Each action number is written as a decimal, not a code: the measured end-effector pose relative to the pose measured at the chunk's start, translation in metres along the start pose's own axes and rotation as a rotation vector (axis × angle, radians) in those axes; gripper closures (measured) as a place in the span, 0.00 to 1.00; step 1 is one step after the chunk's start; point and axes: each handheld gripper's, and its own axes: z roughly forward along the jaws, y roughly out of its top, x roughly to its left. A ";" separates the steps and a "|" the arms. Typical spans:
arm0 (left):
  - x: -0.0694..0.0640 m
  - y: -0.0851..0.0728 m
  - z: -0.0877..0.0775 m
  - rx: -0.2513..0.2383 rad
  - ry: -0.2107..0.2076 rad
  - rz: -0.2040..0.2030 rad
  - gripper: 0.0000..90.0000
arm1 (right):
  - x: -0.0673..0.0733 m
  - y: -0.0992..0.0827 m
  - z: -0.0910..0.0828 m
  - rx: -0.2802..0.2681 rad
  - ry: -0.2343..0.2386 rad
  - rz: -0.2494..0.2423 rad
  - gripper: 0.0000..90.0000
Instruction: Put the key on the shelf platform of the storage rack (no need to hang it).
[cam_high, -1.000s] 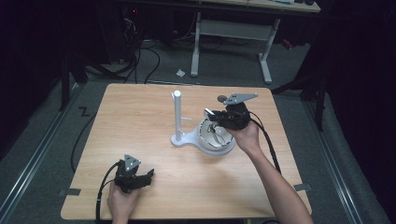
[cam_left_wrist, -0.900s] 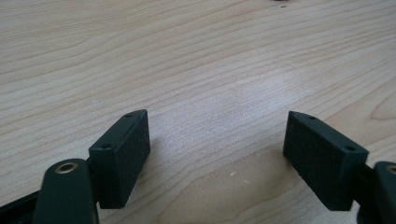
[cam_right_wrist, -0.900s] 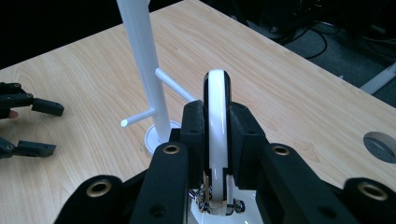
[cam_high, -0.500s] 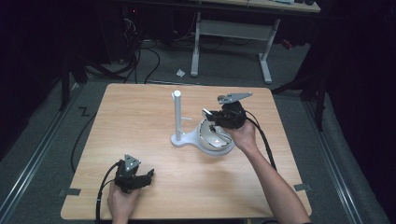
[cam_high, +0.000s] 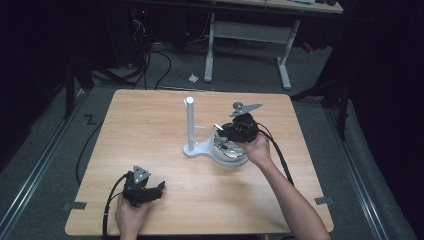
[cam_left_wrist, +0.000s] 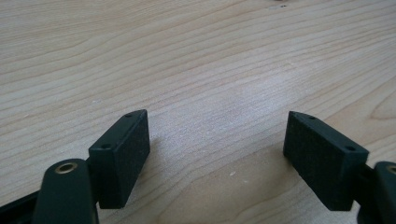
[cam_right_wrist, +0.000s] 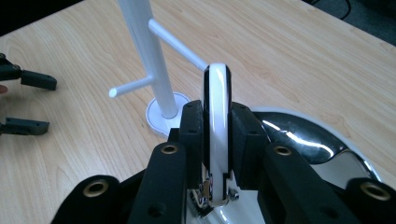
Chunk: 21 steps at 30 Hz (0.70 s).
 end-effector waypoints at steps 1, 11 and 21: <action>0.000 0.000 0.000 0.000 0.000 -0.001 0.26 | 0.000 -0.001 0.001 0.004 0.000 0.006 0.86; 0.000 0.000 0.000 -0.002 0.001 -0.001 0.26 | -0.007 -0.015 0.006 0.053 -0.007 0.047 0.85; 0.000 0.000 0.000 -0.003 0.002 0.000 0.26 | -0.010 -0.018 0.004 0.053 -0.001 0.080 0.64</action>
